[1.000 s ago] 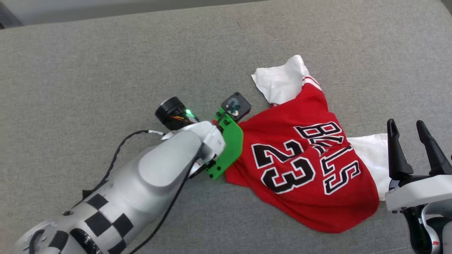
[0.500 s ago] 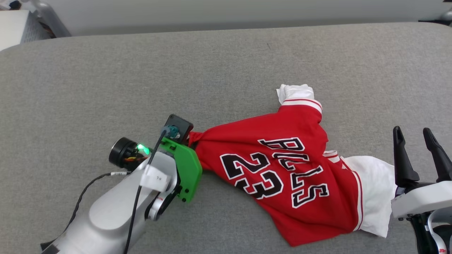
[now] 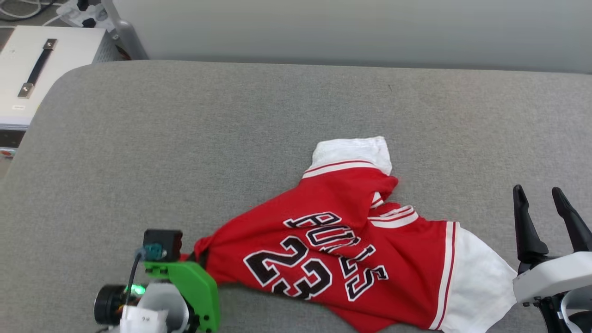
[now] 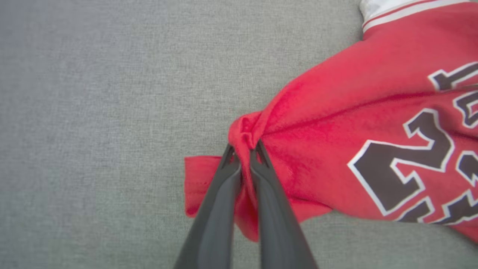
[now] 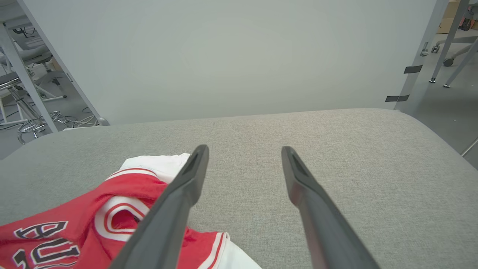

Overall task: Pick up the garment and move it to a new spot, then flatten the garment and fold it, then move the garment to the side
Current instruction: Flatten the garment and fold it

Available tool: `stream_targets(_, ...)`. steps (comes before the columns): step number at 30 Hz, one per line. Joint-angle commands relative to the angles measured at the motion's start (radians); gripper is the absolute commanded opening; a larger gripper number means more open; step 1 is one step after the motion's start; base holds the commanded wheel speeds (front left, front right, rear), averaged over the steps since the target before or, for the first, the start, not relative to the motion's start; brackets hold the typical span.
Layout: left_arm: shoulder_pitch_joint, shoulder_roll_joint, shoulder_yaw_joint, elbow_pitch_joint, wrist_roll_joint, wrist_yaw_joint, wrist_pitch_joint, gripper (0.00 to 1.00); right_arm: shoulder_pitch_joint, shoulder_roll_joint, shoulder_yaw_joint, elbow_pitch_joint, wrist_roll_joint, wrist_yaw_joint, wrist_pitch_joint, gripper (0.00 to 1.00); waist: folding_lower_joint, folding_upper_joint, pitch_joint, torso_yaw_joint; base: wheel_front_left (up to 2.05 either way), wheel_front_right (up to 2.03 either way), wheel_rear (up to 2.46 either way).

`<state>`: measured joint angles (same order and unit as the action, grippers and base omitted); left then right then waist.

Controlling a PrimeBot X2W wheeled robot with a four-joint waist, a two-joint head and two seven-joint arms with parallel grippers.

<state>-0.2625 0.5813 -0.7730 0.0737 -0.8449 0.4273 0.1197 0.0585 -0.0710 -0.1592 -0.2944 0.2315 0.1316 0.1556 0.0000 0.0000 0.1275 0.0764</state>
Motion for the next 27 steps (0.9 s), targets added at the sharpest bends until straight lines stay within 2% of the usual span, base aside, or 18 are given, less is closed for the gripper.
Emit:
stream_targets(1,0.047,0.016,0.009,-0.011,-0.015,0.018,-0.011,0.00,0.014,0.002,-0.002,-0.007,-0.003,-0.001,0.004,1.00,0.0000,0.0000,-0.027,0.030,0.00,0.00,0.00)
stream_targets(10,0.278,-0.003,0.042,-0.043,-0.124,0.078,-0.058,0.00,0.053,0.009,0.004,-0.010,-0.005,-0.001,0.019,1.00,0.0000,0.0000,-0.072,0.057,0.00,0.00,0.00)
stream_targets(15,0.336,-0.028,0.032,-0.028,-0.158,0.066,-0.063,0.00,0.070,0.012,0.015,-0.007,-0.001,-0.001,0.024,1.00,0.0000,0.0000,-0.090,0.052,0.00,0.00,0.00)
stream_targets(19,0.327,-0.050,0.015,-0.014,-0.160,0.035,-0.066,0.00,0.079,0.014,0.020,-0.008,0.001,-0.001,0.028,1.00,0.0000,0.0000,-0.096,0.045,0.00,0.00,0.00)
stream_targets(20,0.317,-0.056,0.016,-0.011,-0.157,0.033,-0.069,0.31,0.080,0.015,0.021,-0.007,0.002,-0.001,0.029,1.00,0.0000,0.0000,-0.098,0.044,0.00,0.00,0.00)
stream_targets(21,0.309,-0.060,0.015,-0.009,-0.155,0.031,-0.070,0.73,0.081,0.015,0.021,-0.006,0.003,-0.001,0.030,1.00,0.0000,0.0000,-0.100,0.042,0.00,0.00,0.00)
stream_targets(22,0.298,-0.062,0.013,-0.007,-0.148,0.028,-0.072,1.00,0.082,0.016,0.022,-0.003,0.008,-0.001,0.033,1.00,0.0000,0.0000,-0.104,0.040,0.00,0.00,0.00)
stream_targets(27,0.247,-0.059,0.024,-0.019,-0.103,0.025,-0.120,1.00,0.088,0.017,0.027,-0.001,0.007,-0.001,0.039,1.00,0.0000,0.0000,-0.116,0.029,0.00,0.00,0.00)
